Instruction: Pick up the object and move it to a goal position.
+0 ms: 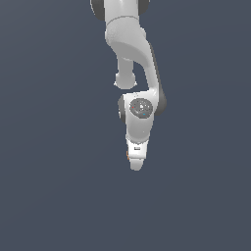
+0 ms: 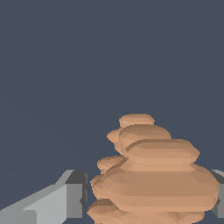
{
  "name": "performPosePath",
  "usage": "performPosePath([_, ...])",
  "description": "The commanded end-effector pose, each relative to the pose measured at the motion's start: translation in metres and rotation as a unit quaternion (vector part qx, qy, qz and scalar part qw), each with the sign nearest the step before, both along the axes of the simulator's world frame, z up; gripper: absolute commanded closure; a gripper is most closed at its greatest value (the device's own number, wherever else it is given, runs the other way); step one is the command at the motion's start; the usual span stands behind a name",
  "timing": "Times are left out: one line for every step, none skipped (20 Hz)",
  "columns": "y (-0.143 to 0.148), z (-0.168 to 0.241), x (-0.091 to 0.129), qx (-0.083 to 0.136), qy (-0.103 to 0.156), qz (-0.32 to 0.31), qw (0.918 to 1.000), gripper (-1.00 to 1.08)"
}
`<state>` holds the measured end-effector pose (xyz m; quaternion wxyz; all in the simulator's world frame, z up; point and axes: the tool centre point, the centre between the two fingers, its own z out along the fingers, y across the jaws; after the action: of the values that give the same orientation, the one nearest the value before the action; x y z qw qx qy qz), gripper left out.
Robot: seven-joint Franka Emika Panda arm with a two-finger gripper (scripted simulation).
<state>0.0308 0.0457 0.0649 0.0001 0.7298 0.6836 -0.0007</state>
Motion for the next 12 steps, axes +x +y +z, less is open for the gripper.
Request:
performPosePath([0.005,0.014,-0.004,0.000,-0.001,0.000,1.0000,1.08])
performPosePath([0.007,0.021,-0.006,0.000,-0.001,0.000,1.0000,1.08])
performPosePath([0.009,0.028,-0.008,0.000,-0.001,0.000,1.0000,1.08])
performPosePath([0.012,0.036,-0.011,-0.001,-0.001,0.000,1.0000,1.08])
performPosePath([0.014,0.044,-0.013,-0.001,-0.001,0.000,1.0000,1.08])
performPosePath([0.017,0.053,-0.016,-0.001,0.000,0.001,1.0000,1.08])
performPosePath([0.020,0.063,-0.019,-0.001,0.000,0.001,1.0000,1.08])
performPosePath([0.024,0.073,-0.022,-0.001,0.000,0.001,1.0000,1.08])
performPosePath([0.027,0.083,-0.025,-0.001,0.000,0.001,1.0000,1.08])
performPosePath([0.031,0.094,-0.028,-0.001,0.000,0.001,1.0000,1.08])
performPosePath([0.034,0.105,-0.032,-0.001,0.000,0.001,1.0000,1.08])
performPosePath([0.038,0.116,-0.035,-0.002,0.000,0.001,1.0000,1.08])
